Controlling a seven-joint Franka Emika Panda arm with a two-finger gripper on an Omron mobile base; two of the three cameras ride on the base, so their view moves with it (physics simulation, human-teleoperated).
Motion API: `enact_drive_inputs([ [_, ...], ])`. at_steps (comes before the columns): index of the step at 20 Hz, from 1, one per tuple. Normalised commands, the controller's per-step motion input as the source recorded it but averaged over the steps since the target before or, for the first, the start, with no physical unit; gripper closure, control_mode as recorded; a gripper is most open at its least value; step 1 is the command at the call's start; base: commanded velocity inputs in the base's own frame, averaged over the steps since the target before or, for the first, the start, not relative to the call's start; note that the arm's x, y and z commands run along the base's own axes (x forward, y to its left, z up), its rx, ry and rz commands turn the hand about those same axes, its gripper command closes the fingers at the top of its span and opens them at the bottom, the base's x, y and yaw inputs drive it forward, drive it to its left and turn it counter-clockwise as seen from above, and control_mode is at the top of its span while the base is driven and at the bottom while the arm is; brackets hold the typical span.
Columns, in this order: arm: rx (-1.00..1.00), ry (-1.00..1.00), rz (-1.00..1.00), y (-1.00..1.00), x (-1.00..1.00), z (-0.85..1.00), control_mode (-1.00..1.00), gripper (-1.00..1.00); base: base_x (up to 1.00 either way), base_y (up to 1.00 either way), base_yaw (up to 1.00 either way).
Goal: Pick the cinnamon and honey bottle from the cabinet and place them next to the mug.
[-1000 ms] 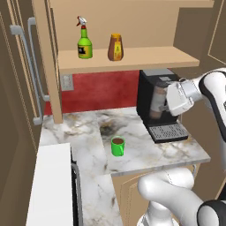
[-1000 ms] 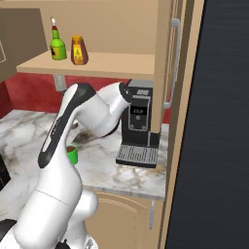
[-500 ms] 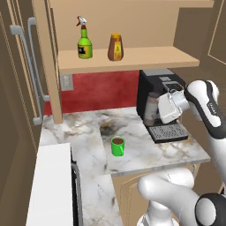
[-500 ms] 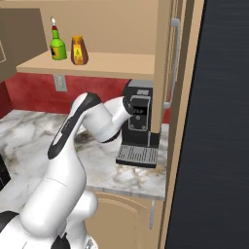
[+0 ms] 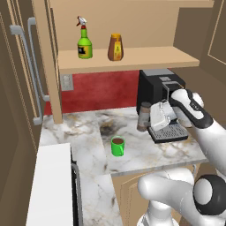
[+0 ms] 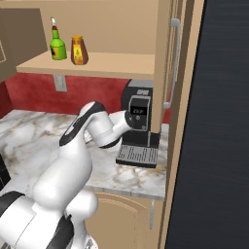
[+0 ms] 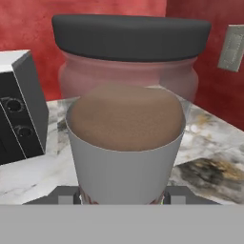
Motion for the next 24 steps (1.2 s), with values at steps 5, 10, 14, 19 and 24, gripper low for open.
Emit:
enact_drive_inputs([
  [5, 0.0, -0.08, 0.0, 0.0, 0.49, -0.31, -1.0, 1.0, 0.0, 0.0, 0.0],
  [10, 0.0, -0.15, 0.0, 0.0, 0.44, -0.22, -1.0, 1.0, 0.0, 0.0, 0.0],
  [14, 0.0, -0.13, 0.0, 0.0, 0.41, -0.2, -1.0, 1.0, 0.0, 0.0, 0.0],
  [19, 0.0, -0.03, 0.01, 0.0, 0.1, -0.2, -1.0, 1.0, 0.0, 0.0, 0.0],
  [24, 0.0, 0.09, 0.03, 0.0, 0.0, -0.15, -1.0, 1.0, 0.0, 0.0, 0.0],
])
